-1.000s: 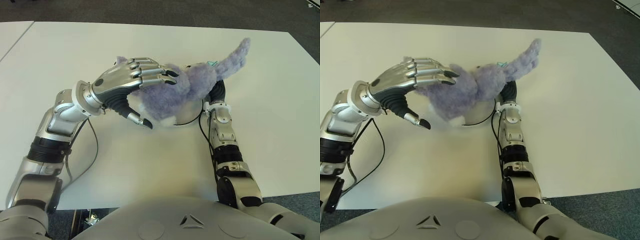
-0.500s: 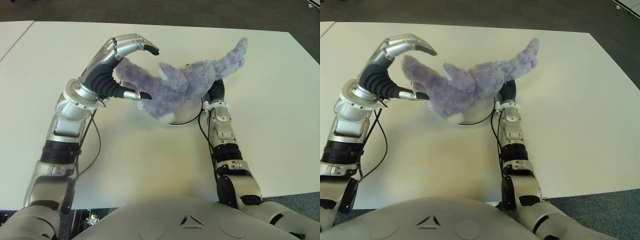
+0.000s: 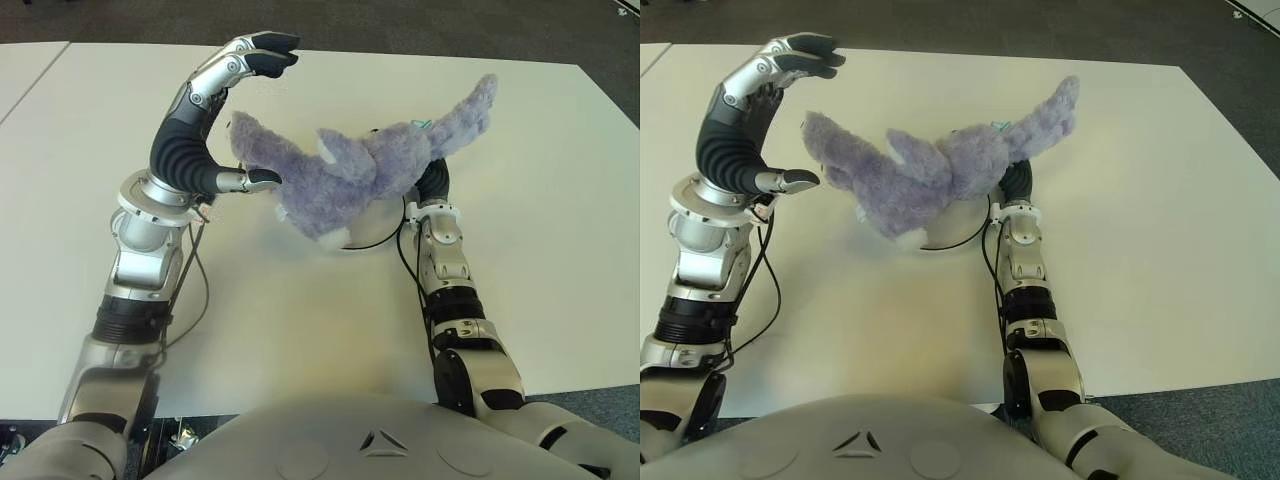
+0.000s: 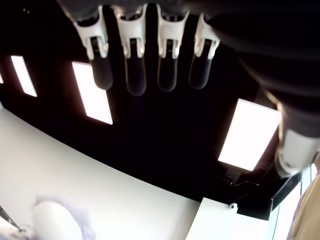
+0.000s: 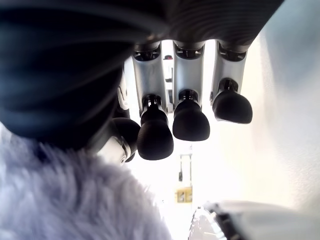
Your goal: Put the doll into the plate.
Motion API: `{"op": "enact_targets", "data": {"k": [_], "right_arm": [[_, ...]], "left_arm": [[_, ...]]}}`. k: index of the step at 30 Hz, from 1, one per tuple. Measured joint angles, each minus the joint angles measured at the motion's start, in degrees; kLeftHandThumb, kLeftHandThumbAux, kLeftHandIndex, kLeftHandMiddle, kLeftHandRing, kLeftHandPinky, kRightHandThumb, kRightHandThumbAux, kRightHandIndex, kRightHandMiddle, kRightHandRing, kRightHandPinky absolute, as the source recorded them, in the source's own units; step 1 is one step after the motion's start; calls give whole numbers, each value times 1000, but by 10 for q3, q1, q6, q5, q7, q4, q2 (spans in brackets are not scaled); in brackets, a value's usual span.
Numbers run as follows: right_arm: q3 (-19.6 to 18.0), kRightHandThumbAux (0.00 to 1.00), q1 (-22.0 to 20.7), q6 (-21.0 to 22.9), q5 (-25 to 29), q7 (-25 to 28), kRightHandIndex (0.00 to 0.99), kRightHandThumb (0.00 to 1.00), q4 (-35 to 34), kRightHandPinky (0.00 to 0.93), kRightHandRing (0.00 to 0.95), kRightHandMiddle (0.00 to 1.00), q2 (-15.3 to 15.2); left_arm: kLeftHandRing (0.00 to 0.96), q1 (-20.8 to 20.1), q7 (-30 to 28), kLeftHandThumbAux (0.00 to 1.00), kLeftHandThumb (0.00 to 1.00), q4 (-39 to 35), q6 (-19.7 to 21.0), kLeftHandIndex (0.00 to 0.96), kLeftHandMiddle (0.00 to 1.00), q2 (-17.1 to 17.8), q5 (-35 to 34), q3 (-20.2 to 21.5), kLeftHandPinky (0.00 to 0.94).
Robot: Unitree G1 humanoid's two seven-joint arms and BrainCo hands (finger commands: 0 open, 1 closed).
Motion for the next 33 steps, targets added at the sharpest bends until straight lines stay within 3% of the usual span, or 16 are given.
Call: {"op": "enact_targets", "data": {"k": [33], "right_arm": [[-3, 719, -14, -6, 0, 2, 441, 706, 23, 804, 792, 795, -1]], "left_arm": [[196, -1, -17, 516, 109, 2, 6, 208, 225, -18, -1, 5, 205]]}}
